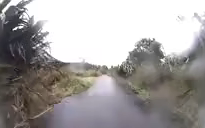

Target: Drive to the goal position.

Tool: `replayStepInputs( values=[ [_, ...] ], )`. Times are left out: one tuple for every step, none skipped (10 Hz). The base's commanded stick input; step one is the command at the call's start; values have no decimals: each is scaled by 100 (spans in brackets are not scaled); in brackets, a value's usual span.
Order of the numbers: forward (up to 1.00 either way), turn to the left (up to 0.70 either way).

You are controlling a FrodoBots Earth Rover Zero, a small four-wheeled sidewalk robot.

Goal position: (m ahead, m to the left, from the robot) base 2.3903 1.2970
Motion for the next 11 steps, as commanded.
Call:
replayStepInputs(
  values=[
    [85, 0],
    [85, 0],
    [85, 0],
    [85, 0],
    [85, 0],
    [85, 0],
    [85, 0],
    [85, 0],
    [85, 0],
    [85, 0],
    [85, 0]
  ],
)
